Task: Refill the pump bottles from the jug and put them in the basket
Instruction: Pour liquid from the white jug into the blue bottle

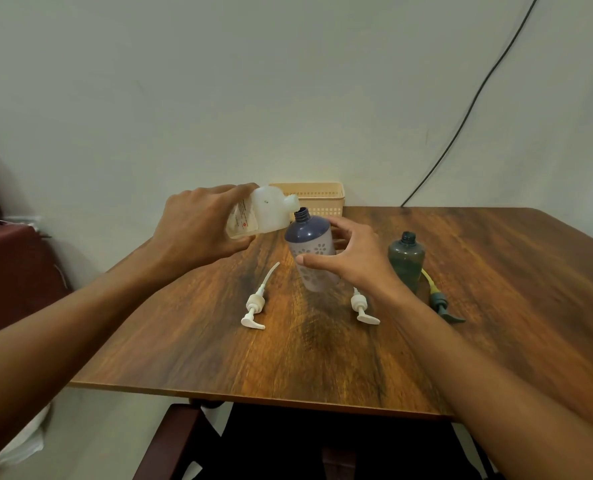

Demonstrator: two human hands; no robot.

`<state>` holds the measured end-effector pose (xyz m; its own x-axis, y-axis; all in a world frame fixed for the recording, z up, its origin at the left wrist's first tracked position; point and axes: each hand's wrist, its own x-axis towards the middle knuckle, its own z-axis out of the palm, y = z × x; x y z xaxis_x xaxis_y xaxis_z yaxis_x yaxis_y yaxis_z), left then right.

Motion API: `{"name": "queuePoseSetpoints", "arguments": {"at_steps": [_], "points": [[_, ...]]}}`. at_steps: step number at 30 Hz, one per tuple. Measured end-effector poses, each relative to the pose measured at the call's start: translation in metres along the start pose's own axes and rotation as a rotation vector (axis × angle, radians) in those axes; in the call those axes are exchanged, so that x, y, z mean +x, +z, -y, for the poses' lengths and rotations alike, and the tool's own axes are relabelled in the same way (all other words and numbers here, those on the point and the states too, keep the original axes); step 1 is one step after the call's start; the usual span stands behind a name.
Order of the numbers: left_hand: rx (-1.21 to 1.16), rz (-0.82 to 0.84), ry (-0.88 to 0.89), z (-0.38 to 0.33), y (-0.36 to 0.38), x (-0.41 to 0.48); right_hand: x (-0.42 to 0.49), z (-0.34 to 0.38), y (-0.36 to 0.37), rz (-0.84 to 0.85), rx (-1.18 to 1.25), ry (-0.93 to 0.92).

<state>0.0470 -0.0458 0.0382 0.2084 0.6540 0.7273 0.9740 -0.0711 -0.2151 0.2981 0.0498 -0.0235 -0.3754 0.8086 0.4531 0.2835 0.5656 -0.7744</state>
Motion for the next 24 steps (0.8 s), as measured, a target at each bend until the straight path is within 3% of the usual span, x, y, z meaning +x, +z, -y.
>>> {"name": "queuePoseSetpoints", "arguments": {"at_steps": [24], "points": [[0.098,0.027,0.103,0.003,-0.014,0.015,-0.002,0.001,0.002,-0.018,0.014,0.002]]}}
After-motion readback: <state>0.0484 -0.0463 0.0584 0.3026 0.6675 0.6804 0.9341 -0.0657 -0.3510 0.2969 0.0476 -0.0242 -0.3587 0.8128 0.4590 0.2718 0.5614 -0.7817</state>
